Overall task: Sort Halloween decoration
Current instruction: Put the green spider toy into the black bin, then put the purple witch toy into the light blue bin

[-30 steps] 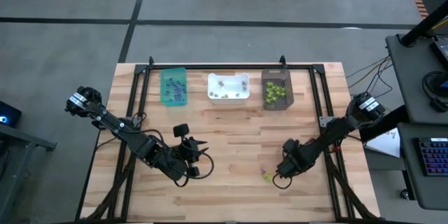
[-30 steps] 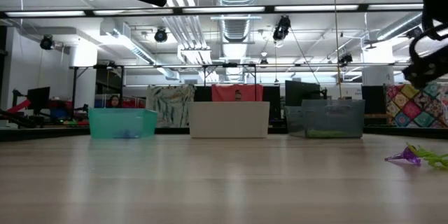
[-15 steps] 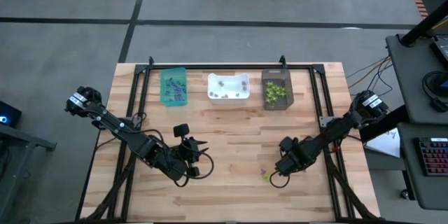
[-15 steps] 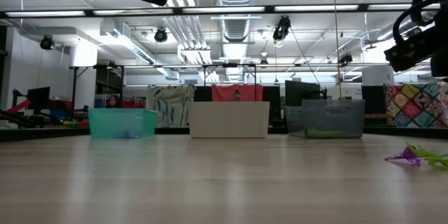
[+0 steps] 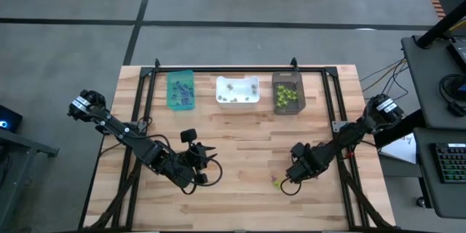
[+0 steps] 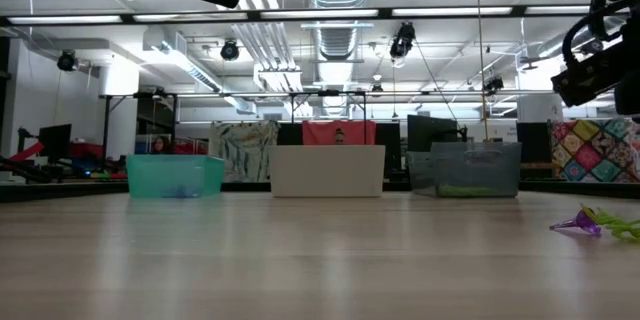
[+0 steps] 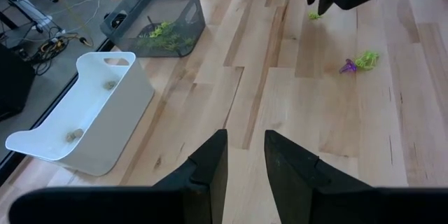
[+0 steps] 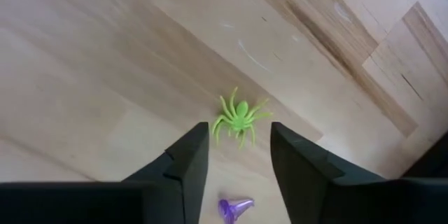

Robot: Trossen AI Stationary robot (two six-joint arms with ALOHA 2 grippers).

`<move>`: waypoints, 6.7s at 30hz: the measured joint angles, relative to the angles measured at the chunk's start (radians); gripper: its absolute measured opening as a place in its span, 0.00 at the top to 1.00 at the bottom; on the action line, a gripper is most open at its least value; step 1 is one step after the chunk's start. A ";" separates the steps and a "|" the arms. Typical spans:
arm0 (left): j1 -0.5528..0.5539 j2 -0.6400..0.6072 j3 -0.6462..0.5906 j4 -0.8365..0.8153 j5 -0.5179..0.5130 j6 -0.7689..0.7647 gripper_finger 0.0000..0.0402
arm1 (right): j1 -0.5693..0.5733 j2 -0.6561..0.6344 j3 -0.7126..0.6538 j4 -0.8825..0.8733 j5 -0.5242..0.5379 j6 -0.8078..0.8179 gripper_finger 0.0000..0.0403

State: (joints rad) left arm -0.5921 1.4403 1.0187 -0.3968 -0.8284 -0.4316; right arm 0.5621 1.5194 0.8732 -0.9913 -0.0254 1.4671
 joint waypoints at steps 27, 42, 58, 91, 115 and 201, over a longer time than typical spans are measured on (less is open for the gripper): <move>0.000 0.000 0.000 -0.001 0.000 0.000 0.81 | 0.000 -0.002 -0.089 0.139 0.081 0.016 0.92; 0.000 0.000 0.000 -0.001 0.000 0.000 0.81 | 0.000 -0.058 -0.051 0.126 0.176 -0.002 0.98; 0.000 0.000 0.000 -0.002 0.000 0.000 0.81 | 0.000 -0.097 -0.020 0.098 0.134 -0.011 0.98; 0.000 0.000 -0.001 -0.002 0.000 0.003 0.81 | -0.105 0.028 -0.033 0.135 0.065 -0.369 0.71; 0.000 0.000 -0.001 -0.001 0.000 0.004 0.81 | -0.174 -0.076 0.062 0.127 0.185 -0.448 0.97; 0.000 0.000 -0.021 0.173 0.034 -0.023 0.81 | 0.110 0.014 0.125 0.051 -0.115 -0.068 0.68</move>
State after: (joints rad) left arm -0.5921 1.4406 0.9975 -0.2241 -0.7940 -0.4549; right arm 0.6723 1.5333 0.9977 -0.9403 -0.1407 1.3986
